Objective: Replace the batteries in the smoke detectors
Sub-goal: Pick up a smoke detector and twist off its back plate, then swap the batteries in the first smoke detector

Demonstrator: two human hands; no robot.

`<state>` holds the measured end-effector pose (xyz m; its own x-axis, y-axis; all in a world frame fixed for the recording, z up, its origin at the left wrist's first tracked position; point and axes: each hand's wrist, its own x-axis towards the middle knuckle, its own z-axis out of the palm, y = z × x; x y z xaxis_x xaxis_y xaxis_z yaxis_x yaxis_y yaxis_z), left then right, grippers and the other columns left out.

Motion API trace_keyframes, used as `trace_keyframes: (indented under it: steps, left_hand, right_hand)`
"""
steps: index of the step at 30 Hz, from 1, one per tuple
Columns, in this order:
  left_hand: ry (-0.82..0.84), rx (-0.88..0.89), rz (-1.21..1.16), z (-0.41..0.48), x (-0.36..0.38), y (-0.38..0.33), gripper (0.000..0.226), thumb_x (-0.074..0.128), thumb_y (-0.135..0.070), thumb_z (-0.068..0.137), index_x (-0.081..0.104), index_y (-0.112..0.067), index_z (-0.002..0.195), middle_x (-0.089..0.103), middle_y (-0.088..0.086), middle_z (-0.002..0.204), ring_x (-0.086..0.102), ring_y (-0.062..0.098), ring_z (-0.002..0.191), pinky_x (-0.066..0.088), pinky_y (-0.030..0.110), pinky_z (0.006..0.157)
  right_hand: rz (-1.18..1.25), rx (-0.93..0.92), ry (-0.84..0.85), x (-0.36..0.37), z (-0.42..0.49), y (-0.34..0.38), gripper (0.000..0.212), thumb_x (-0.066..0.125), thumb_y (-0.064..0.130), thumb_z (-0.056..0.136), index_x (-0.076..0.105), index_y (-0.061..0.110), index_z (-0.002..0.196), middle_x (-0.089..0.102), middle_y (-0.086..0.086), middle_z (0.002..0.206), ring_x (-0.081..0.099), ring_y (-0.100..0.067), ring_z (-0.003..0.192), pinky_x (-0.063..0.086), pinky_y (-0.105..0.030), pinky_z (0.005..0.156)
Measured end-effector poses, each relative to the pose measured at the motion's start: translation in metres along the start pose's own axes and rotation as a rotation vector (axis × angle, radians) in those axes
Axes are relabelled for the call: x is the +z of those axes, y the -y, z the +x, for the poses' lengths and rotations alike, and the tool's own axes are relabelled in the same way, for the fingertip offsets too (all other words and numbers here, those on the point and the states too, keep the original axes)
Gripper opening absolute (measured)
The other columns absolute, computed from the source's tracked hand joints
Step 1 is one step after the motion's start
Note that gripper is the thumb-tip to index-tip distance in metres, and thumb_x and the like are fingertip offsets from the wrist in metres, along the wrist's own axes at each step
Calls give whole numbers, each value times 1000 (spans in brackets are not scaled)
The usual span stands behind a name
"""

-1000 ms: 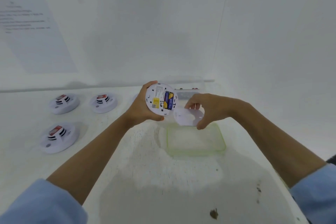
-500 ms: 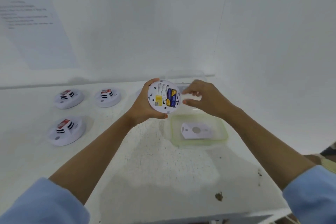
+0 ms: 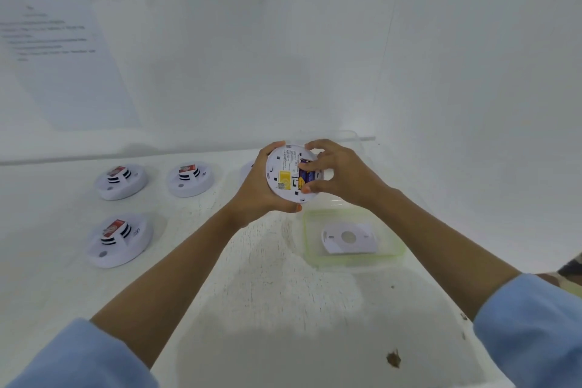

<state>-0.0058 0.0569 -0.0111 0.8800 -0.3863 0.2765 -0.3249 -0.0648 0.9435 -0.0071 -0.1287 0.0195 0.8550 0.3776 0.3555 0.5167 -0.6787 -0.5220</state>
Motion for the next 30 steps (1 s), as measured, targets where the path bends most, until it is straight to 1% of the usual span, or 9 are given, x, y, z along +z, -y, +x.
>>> trace_keyframes:
  steps: [5, 10, 12, 13, 15, 18, 21, 26, 30]
  left_hand:
    - [-21, -7, 9, 10, 1, 2, 99, 77, 6, 43, 33, -26, 126, 49, -8, 118, 56, -7, 99, 54, 19, 71]
    - [-30, -22, 20, 18, 0, 7, 99, 78, 5, 43, 33, -27, 126, 50, -8, 118, 57, -5, 99, 54, 19, 70]
    - [-34, -33, 6, 20, 1, 9, 100, 77, 6, 43, 33, -25, 127, 50, -7, 118, 58, -5, 98, 54, 20, 69]
    - [-34, -34, 3, 21, 1, 10, 99, 76, 7, 44, 33, -25, 127, 50, -7, 118, 58, -5, 97, 54, 20, 68]
    - [-34, -37, 3, 23, 0, 11, 99, 76, 8, 44, 33, -26, 126, 51, -7, 117, 59, -6, 95, 54, 19, 67]
    - [-29, -40, 3, 28, -2, 12, 98, 75, 9, 45, 32, -24, 127, 51, -8, 116, 59, -6, 95, 54, 18, 66]
    - [-31, -36, 7, 32, -4, 15, 99, 75, 9, 46, 31, -21, 129, 51, -5, 118, 60, -3, 98, 55, 21, 69]
    - [-50, -30, 26, 40, -6, 21, 100, 77, 6, 46, 30, -21, 130, 50, -5, 119, 59, -3, 99, 55, 21, 70]
    - [-62, -36, 38, 44, -8, 26, 101, 78, 6, 46, 29, -21, 131, 49, -6, 120, 58, -1, 100, 54, 20, 70]
  right_hand:
    - [-38, -1, 46, -6, 10, -6, 37, 74, 23, 76, 68, 13, 111, 44, -1, 138, 52, -20, 113, 42, -33, 97]
    - [-246, -78, 137, -9, 13, -11, 37, 61, 31, 88, 62, 15, 121, 33, -6, 147, 47, -23, 122, 38, -33, 103]
    - [-322, -139, 128, -8, 14, -16, 38, 58, 31, 89, 61, 12, 122, 36, -10, 146, 51, -25, 118, 39, -32, 100]
    - [-351, -175, 109, -7, 14, -17, 37, 59, 30, 89, 62, 10, 120, 41, -12, 142, 55, -28, 113, 42, -33, 95]
    - [-398, -243, 82, -5, 15, -18, 33, 63, 27, 84, 68, 5, 109, 55, -18, 128, 65, -31, 93, 49, -31, 79]
    - [-430, -295, 44, -1, 17, -21, 31, 64, 29, 73, 74, 4, 89, 68, -19, 102, 68, -25, 65, 51, -23, 53]
    - [-456, -380, -34, 2, 21, -23, 29, 63, 28, 71, 73, 3, 83, 70, -18, 93, 66, -24, 57, 47, -20, 45]
    - [-459, -446, -140, 6, 27, -32, 26, 70, 24, 70, 73, 4, 85, 71, -15, 91, 66, -21, 58, 44, -19, 48]
    - [-388, -381, -75, 7, 30, -39, 36, 52, 37, 82, 72, 9, 94, 70, -11, 99, 68, -21, 72, 43, -17, 54]
